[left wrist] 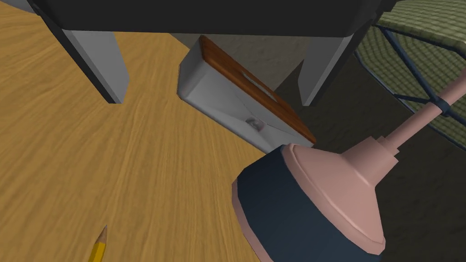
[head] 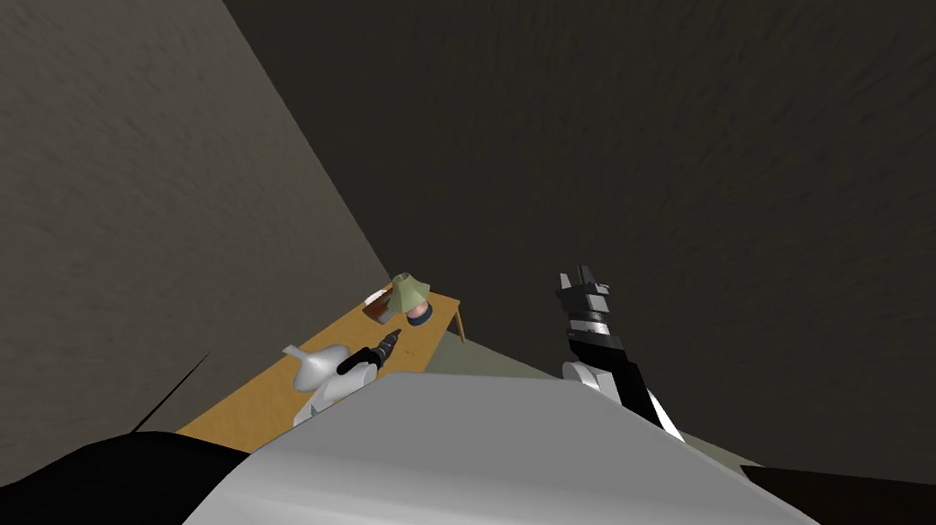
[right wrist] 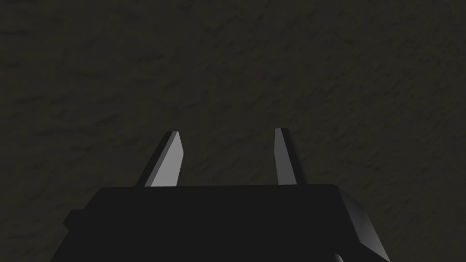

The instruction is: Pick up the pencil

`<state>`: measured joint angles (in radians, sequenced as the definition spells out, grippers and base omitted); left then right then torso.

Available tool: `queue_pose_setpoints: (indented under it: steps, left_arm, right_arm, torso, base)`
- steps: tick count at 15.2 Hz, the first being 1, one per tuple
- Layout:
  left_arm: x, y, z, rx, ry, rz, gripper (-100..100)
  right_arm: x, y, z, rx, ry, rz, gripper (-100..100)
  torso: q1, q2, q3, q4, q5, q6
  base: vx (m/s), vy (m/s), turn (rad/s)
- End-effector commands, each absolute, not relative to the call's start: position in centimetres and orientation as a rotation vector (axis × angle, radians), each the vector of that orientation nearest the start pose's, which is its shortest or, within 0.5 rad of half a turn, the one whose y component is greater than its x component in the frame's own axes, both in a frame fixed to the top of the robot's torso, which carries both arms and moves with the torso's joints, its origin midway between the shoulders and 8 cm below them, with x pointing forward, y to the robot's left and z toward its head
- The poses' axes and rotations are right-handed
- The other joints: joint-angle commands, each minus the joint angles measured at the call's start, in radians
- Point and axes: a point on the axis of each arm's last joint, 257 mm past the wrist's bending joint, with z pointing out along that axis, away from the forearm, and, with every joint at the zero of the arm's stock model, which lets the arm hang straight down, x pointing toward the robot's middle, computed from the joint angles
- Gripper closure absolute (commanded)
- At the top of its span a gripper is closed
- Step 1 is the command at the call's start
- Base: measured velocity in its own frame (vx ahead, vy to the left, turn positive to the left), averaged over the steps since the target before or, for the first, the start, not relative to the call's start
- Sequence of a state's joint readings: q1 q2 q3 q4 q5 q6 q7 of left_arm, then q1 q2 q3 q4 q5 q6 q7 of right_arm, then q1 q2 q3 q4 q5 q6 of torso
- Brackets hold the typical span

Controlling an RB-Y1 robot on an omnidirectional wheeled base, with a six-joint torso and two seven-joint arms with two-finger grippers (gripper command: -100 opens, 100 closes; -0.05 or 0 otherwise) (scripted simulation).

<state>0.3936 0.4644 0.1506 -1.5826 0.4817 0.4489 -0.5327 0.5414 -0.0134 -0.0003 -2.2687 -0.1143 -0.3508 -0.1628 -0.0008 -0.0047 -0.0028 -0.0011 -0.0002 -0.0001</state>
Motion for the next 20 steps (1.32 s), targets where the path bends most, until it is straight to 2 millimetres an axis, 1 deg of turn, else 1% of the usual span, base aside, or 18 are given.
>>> queue_pose_setpoints:
  steps: [1,2,3,4,6,7,9,10,12,13,14,15,16,17,18,19,20]
  left_arm:
    - [31.6,49.5,-44.1,-1.417,1.934,-0.29,-100]
    - [31.1,49.6,-44.6,-1.432,1.947,-0.28,-100]
    - [31.0,49.6,-44.7,-1.434,1.948,-0.278,-100]
    - [29.6,50.6,-45.9,-1.461,1.996,-0.241,-100]
    - [29.2,50.6,-46.2,-1.472,2.006,-0.234,-100]
    - [27.8,51.6,-47.3,-1.499,2.047,-0.2,-100]
    - [27.4,51.4,-47.5,-1.51,2.062,-0.195,-100]
    - [26.0,52.3,-48.5,-1.537,2.103,-0.166,-100]
    - [25.6,52.2,-48.7,-1.547,2.117,-0.161,-100]
    - [24.0,52.9,-49.5,-1.578,2.16,-0.136,-100]
    - [23.8,52.7,-49.7,-1.584,2.169,-0.133,-100]
    - [22.8,53.3,-50.1,-1.608,2.197,-0.122,-100]
    - [22.1,53.2,-50.5,-1.62,2.218,-0.112,-100]
    - [22.0,53.2,-50.5,-1.621,2.22,-0.111,-100]
    - [20.7,53.6,-51.0,-1.647,2.26,-0.099,-100]
    - [20.3,53.5,-51.2,-1.657,2.267,-0.095,-100]
    - [19.2,53.9,-51.5,-1.683,2.295,-0.09,-100]
  right_arm:
    - [36.3,-29.9,-2.5,0.953,0.626,1.457,0]
    - [36.3,-29.9,-2.5,0.953,0.626,1.457,0]
    - [36.3,-29.9,-2.5,0.953,0.626,1.457,0]
    - [36.3,-29.9,-2.5,0.953,0.626,1.457,0]
    - [36.3,-29.9,-2.5,0.953,0.626,1.457,0]
    - [36.3,-29.9,-2.5,0.953,0.626,1.457,0]
    - [36.3,-29.9,-2.5,0.953,0.626,1.457,0]
    - [36.3,-29.9,-2.5,0.953,0.626,1.457,0]
    - [36.3,-29.9,-2.5,0.953,0.626,1.457,0]
    - [36.3,-29.9,-2.5,0.953,0.626,1.457,0]
    - [36.3,-29.9,-2.5,0.953,0.626,1.457,0]
    - [36.3,-29.9,-2.5,0.953,0.626,1.457,0]
    - [36.3,-29.9,-2.5,0.953,0.626,1.457,0]
    - [36.3,-29.9,-2.5,0.953,0.626,1.457,0]
    - [36.3,-29.9,-2.5,0.953,0.626,1.457,0]
    - [36.3,-29.9,-2.5,0.953,0.626,1.457,0]
    - [36.3,-29.9,-2.5,0.953,0.626,1.457,0]
  torso:
    - [0.0,0.0,0.0,0.0,0.0,0.0]
    - [0.0,0.0,0.0,0.0,0.0,0.0]
    - [0.0,0.0,0.0,0.0,0.0,0.0]
    - [0.0,0.0,0.0,0.0,0.0,0.0]
    - [0.0,0.0,0.0,0.0,0.0,0.0]
    - [-0.001,0.001,0.0,0.0,0.0,0.0]
    - [0.0,0.0,0.0,0.0,0.0,0.0]
    - [0.0,0.0,0.0,0.0,0.0,0.0]
    - [0.0,0.0,0.0,0.0,0.0,0.0]
    - [-0.001,0.001,0.0,0.0,0.0,0.0]
    - [-0.001,0.001,0.0,0.0,0.0,0.0]
    - [-0.001,0.0,0.0,0.0,0.0,0.0]
    - [0.0,-0.001,0.0,0.0,0.0,0.0]
    - [0.0,-0.001,-0.001,0.0,0.0,0.0]
    - [0.0,-0.001,0.0,0.0,0.0,0.0]
    - [0.0,0.0,0.0,0.0,0.0,0.0]
    - [-0.001,0.0,0.0,0.0,0.0,0.0]
  base:
    - [0.059,-0.003,-0.079]
    - [0.067,-0.006,-0.075]
    - [0.048,-0.006,-0.024]
    - [0.055,-0.009,-0.084]
    - [0.056,-0.01,-0.049]
    - [0.064,-0.003,-0.069]
    - [0.066,-0.003,-0.053]
    - [0.057,-0.007,-0.071]
    - [0.054,-0.008,-0.048]
    - [0.053,-0.006,-0.06]
    - [0.065,-0.007,-0.073]
    - [0.09,-0.007,-0.105]
    - [0.09,-0.004,-0.087]
    - [0.058,-0.002,-0.018]
    - [0.056,-0.004,-0.054]
    - [0.058,-0.006,-0.071]
    - [0.075,-0.002,-0.083]
